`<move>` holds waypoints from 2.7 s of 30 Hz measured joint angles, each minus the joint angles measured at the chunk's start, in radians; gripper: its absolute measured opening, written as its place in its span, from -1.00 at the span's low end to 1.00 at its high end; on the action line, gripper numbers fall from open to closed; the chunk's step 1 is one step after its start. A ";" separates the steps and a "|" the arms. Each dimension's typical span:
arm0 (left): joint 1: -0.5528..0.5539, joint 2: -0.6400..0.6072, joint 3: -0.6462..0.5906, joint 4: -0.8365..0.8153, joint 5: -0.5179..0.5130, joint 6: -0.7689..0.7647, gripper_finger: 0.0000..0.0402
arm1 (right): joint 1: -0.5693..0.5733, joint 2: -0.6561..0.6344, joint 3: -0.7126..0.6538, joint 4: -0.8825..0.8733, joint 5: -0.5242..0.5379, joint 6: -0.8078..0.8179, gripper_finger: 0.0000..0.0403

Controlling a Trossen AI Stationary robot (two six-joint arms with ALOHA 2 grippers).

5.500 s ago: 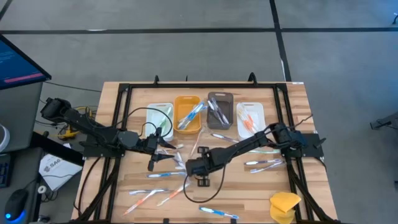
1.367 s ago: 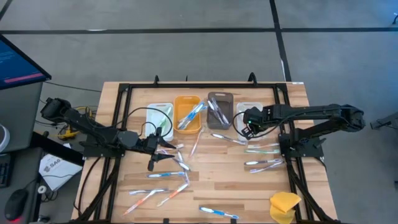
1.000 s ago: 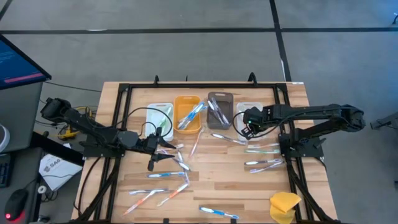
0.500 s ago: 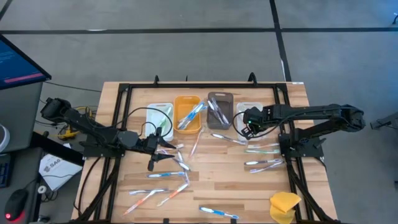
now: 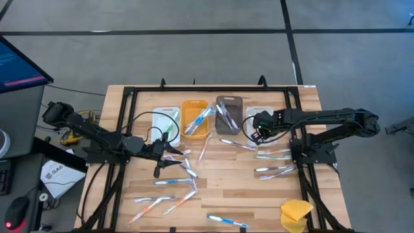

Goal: Pick & Place Toothbrushes
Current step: Put the orange toothbrush into the right white bin, then put the top blue toothbrush into the orange bin

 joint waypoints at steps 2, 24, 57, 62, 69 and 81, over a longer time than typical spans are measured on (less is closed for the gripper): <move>0.000 0.000 0.000 0.000 0.000 0.000 -0.20 | 0.000 0.000 0.000 0.000 0.005 0.000 -0.68; 0.000 0.000 0.000 0.000 0.000 0.000 -0.21 | 0.000 0.000 0.000 -0.004 0.074 0.018 -0.30; 0.000 0.000 0.000 -0.008 0.000 0.000 -0.21 | -0.020 0.335 0.007 0.148 0.185 -0.016 -0.33; 0.000 0.000 0.000 -0.008 0.000 0.000 -0.21 | -0.020 0.307 0.018 0.152 0.201 -0.037 -0.35; 0.000 0.000 0.000 -0.009 0.000 0.000 -0.21 | -0.018 0.174 0.031 0.113 0.199 -0.038 -0.36; 0.000 0.000 0.000 -0.009 0.000 0.000 -0.21 | 0.015 -0.024 0.032 0.062 0.195 -0.049 -0.36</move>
